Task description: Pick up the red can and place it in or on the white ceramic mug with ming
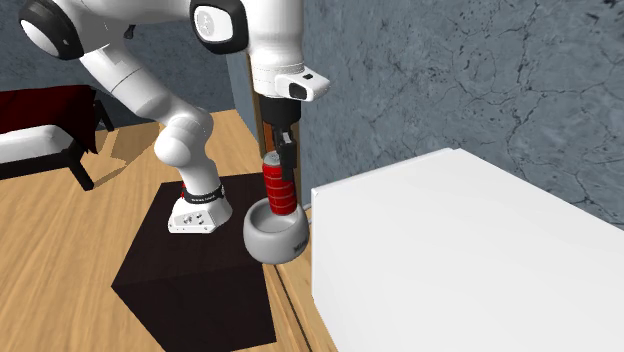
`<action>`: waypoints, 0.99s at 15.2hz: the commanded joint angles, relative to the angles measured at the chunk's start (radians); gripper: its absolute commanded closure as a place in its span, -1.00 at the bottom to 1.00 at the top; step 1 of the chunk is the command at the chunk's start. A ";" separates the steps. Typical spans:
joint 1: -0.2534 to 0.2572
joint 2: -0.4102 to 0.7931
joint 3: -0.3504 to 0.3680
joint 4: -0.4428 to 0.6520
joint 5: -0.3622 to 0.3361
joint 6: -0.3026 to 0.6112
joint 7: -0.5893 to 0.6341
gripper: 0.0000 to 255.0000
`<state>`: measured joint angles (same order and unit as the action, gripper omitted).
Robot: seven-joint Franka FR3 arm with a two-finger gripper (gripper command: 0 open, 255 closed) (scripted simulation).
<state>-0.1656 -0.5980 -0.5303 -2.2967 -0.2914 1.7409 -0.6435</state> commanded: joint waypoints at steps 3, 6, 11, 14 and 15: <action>0.000 0.000 -0.001 -0.007 -0.001 0.008 0.001 1.00; 0.000 0.000 -0.001 -0.007 -0.001 0.008 0.001 1.00; 0.000 0.001 -0.001 -0.006 -0.001 0.008 0.000 -1.00; 0.002 0.001 0.006 0.027 0.005 -0.025 -0.001 -1.00; 0.005 0.004 0.013 0.061 0.011 -0.057 -0.003 -1.00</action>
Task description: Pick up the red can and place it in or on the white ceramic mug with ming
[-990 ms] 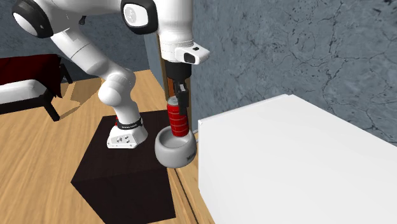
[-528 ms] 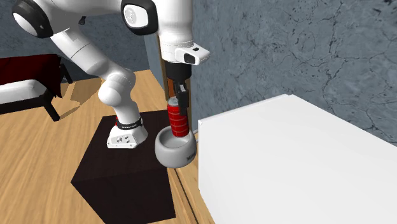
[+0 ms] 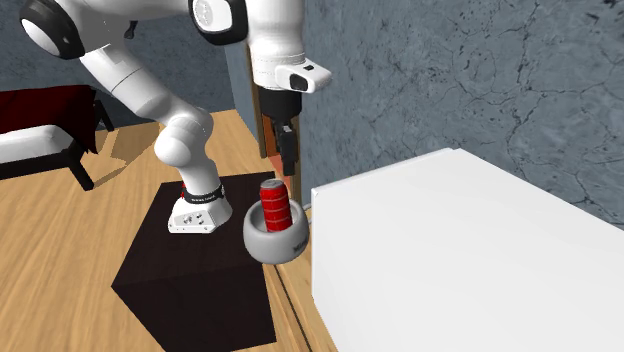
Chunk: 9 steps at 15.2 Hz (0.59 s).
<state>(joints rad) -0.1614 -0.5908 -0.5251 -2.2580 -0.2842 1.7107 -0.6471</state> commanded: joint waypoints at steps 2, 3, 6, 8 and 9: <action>0.006 0.005 0.018 0.087 0.014 -0.084 -0.004 -1.00; 0.006 0.005 0.018 0.087 0.014 -0.084 -0.004 -1.00; 0.006 0.005 0.018 0.087 0.014 -0.084 -0.004 -1.00; 0.006 0.005 0.018 0.087 0.014 -0.084 -0.004 -1.00; 0.006 0.005 0.018 0.087 0.014 -0.084 -0.004 -1.00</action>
<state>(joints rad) -0.1555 -0.5864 -0.5071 -2.1714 -0.2703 1.6273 -0.6512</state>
